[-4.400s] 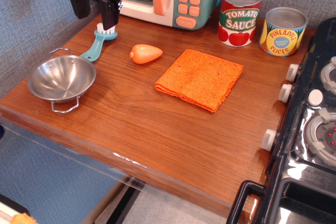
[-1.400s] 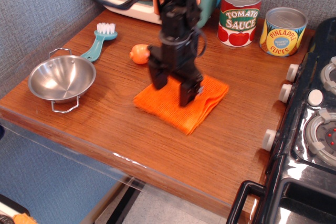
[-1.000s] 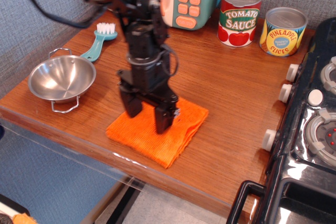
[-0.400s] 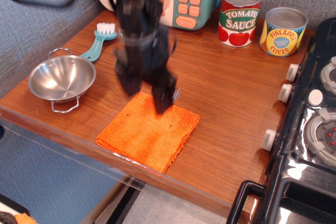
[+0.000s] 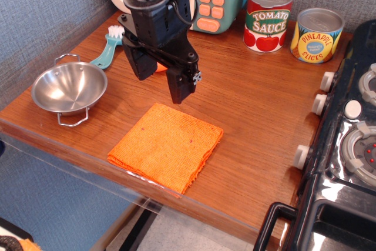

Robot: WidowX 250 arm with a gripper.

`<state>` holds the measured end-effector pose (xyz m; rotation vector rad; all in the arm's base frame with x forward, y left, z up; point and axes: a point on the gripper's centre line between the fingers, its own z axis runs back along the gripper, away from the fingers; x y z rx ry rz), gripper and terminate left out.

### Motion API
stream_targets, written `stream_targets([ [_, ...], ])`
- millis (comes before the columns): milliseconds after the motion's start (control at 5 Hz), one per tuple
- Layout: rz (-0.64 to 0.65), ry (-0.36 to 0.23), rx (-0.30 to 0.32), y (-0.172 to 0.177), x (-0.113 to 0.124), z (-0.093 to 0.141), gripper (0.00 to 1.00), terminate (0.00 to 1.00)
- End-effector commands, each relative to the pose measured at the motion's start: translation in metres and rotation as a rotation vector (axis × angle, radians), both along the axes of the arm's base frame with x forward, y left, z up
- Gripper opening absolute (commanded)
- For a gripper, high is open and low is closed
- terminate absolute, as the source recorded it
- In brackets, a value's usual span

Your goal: Move the orange towel to the front edge of the table

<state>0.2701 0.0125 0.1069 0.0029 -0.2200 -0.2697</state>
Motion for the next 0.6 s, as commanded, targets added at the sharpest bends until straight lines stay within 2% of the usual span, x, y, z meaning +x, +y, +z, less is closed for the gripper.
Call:
stream_targets([
  [0, 0.047, 0.047, 0.018, 0.011, 0.0067, 0.0091, 1.0, 0.0],
  [200, 0.047, 0.047, 0.018, 0.011, 0.0067, 0.0091, 1.0, 0.0],
  [400, 0.047, 0.047, 0.018, 0.011, 0.0067, 0.0091, 1.0, 1.0],
])
